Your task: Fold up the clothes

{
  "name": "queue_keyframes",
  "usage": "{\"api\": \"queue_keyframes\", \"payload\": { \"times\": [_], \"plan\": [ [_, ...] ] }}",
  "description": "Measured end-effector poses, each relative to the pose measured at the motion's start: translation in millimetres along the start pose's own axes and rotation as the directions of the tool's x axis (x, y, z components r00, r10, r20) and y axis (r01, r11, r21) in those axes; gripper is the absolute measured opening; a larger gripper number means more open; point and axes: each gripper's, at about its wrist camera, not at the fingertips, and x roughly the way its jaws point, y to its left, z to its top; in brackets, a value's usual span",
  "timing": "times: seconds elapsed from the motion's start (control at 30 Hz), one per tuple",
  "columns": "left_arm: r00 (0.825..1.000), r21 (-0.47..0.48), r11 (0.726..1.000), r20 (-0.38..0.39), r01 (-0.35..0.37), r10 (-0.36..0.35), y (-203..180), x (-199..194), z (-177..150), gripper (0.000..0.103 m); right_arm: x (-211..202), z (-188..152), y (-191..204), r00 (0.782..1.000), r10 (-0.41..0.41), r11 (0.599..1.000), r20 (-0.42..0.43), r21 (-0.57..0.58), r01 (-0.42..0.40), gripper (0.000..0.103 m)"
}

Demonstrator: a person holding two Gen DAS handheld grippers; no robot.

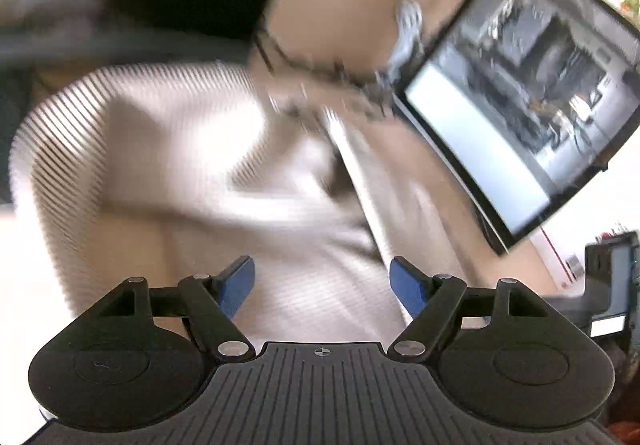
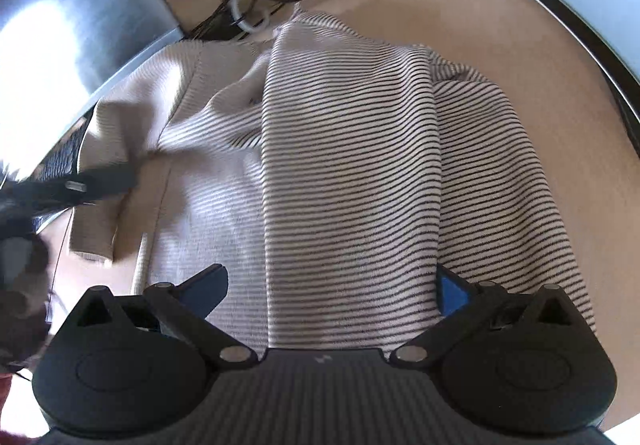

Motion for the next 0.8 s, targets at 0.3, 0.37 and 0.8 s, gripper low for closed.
{"api": "queue_keyframes", "payload": {
  "times": [0.3,0.37,0.8],
  "plan": [
    [0.999,-0.103,0.995,-0.046,-0.016,0.011,5.4,21.4,-20.6,0.079,9.4,30.5,26.4,0.993,-0.102,0.973,0.06,-0.2,0.113,0.103],
    [0.999,-0.098,0.995,-0.044,-0.024,0.02,3.4,15.0,-23.6,0.079,20.3,37.1,41.0,0.988,-0.134,0.945,0.075,-0.291,0.15,0.103],
    [0.997,-0.067,0.996,-0.036,-0.066,0.064,-1.5,-15.1,-57.0,0.078,31.4,86.8,74.6,0.904,-0.297,0.706,0.308,-0.566,0.425,0.1]
  ]
}}
